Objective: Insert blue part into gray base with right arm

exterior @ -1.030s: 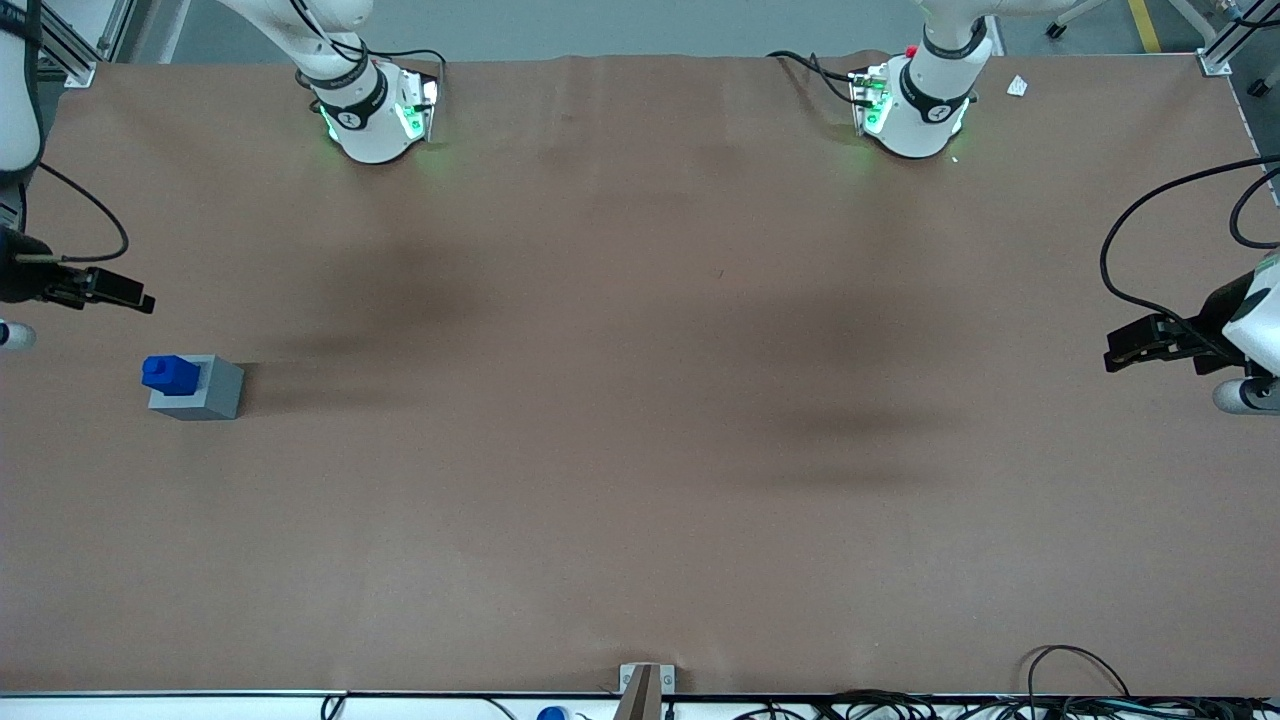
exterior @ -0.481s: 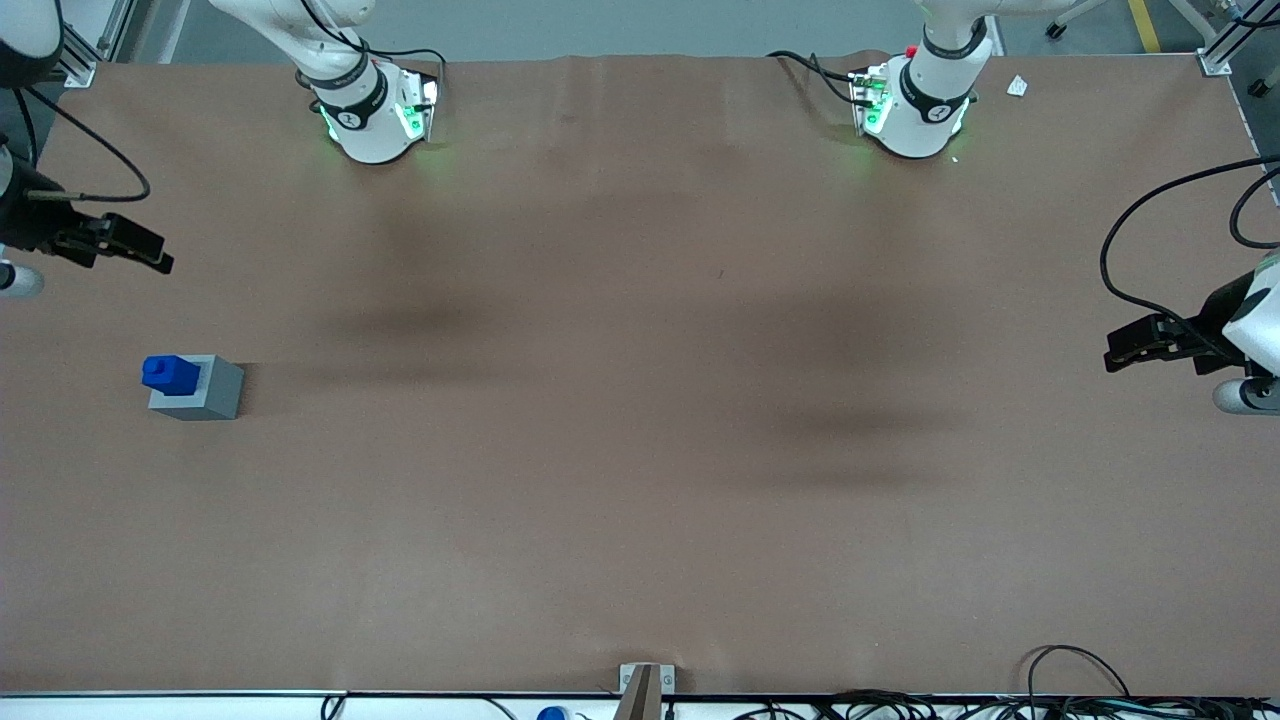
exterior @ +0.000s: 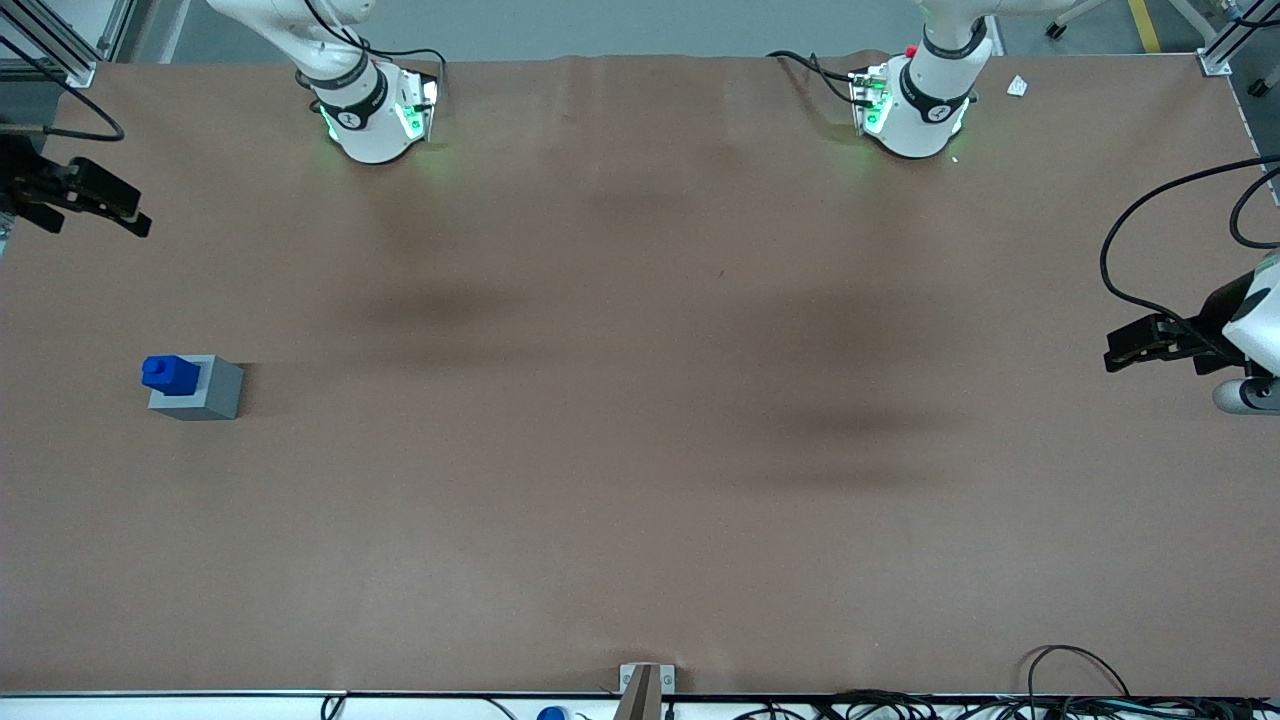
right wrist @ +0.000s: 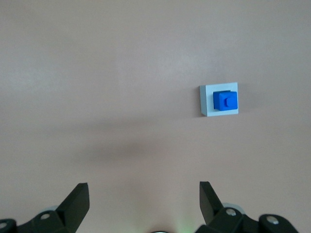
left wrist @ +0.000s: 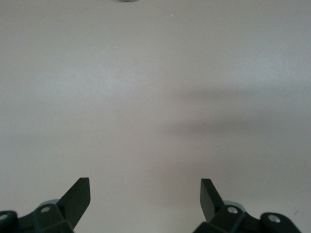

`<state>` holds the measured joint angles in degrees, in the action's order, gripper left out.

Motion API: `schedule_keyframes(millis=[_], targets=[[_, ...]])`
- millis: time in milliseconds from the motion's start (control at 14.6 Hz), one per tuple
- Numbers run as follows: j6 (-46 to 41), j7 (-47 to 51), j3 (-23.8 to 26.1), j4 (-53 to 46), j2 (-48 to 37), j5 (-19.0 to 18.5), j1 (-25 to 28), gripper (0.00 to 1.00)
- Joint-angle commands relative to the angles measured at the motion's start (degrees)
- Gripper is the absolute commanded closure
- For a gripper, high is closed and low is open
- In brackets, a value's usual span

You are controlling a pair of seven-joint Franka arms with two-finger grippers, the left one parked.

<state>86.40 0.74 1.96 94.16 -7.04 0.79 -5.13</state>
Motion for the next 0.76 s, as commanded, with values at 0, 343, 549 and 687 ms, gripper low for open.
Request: schedule_keyframes(millis=[0,343,549,687], targets=[[-0.9,1.0,-0.3,-3.4,2.1,-0.7,0.7,0.00],[-2.1,0.8,-0.3,-6.4,4.1,-1.6,0.8,0.00],[-2.1,0.8,-0.3,-6.5,4.2,-3.3,1.3,0.00],[-2.1,1.2,-0.3,-6.5,4.2,-4.1,2.2,0.00]])
